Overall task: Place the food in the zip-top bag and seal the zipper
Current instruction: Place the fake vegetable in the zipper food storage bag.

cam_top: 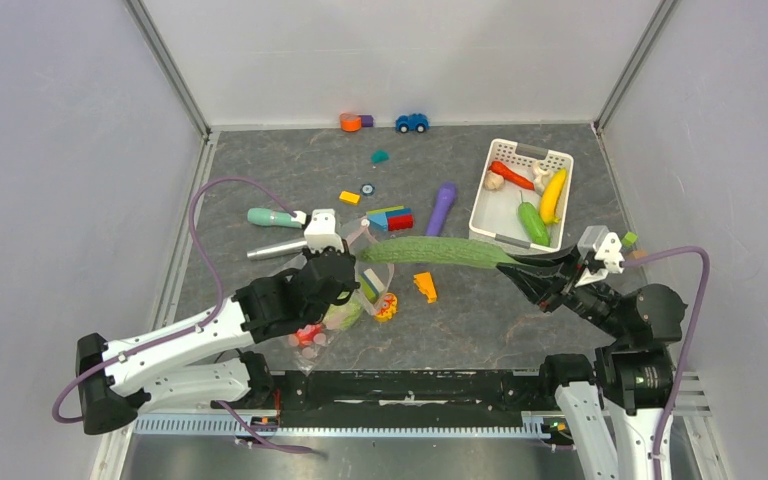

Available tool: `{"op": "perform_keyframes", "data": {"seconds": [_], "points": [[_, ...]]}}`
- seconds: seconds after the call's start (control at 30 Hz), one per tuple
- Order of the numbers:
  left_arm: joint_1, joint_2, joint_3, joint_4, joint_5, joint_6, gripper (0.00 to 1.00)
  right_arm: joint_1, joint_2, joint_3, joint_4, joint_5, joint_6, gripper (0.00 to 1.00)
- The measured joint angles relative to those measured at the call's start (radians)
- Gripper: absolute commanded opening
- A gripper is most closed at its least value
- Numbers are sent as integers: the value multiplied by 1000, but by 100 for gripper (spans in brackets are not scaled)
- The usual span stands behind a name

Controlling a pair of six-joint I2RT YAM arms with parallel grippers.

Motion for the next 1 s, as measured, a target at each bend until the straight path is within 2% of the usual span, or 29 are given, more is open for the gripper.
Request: {"op": "perform_keyframes", "data": {"seconds": [0.2,0.37,0.73,0.83,1.0], "points": [[0,-5,0,32,56,1,2,0,0,-101,114,-53,62,0],[0,-14,0,55,108,3,2,0,0,-224,280,-81,167,0],[0,-14,0,103,210,2,2,0,3,-423,674,-68,397,0],[0,1,8,109,222,0,2,5,14,-443,724,-59,422,0],[0,42,33,132,239,-10,2,99,78,-467,832,-8,437,0]]}}
